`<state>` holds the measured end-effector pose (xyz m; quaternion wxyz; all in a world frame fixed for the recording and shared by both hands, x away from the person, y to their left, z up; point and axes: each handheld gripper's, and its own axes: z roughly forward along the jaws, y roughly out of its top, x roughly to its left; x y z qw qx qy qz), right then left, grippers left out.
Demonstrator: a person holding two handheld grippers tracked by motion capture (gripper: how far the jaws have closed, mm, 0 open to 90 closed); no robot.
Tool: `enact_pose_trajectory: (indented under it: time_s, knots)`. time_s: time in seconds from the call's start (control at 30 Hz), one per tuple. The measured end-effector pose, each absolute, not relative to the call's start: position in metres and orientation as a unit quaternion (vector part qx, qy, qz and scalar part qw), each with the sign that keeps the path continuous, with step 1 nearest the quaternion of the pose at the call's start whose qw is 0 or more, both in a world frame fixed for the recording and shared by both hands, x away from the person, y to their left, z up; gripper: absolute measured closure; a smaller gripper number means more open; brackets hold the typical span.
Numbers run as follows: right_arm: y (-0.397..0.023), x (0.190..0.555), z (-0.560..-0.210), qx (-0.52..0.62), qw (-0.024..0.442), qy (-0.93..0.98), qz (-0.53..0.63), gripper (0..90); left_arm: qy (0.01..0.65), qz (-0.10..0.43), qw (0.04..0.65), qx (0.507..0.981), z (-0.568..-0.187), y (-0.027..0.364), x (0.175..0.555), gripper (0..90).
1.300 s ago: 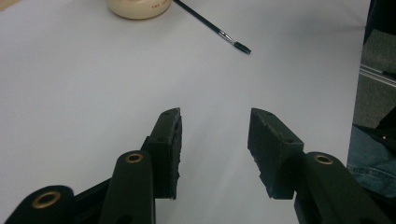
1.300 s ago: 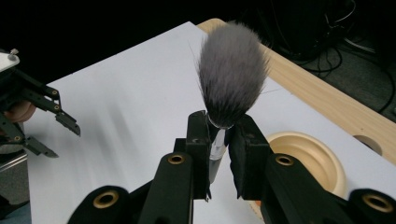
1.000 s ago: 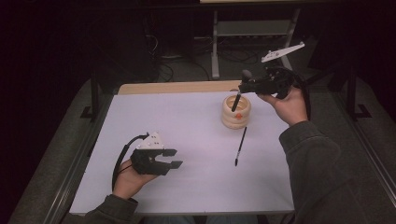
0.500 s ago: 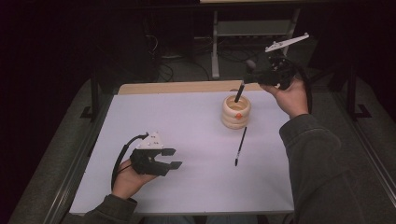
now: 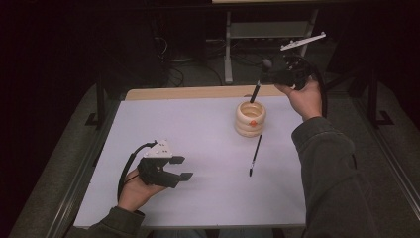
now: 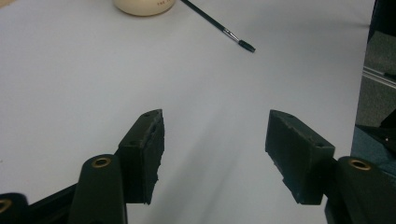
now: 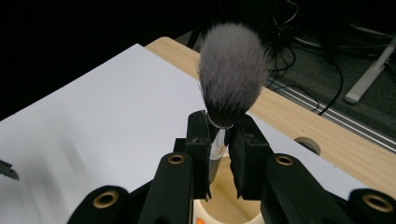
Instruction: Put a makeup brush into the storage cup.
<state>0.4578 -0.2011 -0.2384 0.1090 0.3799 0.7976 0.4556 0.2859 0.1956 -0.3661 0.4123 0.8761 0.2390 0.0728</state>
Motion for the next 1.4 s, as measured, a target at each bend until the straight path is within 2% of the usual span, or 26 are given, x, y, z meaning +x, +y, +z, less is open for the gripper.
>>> enact_pose_trajectory:
  time_s: [1.4]
  knots:
    - [-0.191,0.478,-0.279,0.421,0.105,0.795,0.424,77.3,0.232,0.073,0.415,0.876,-0.365,0.197,0.286,33.9]
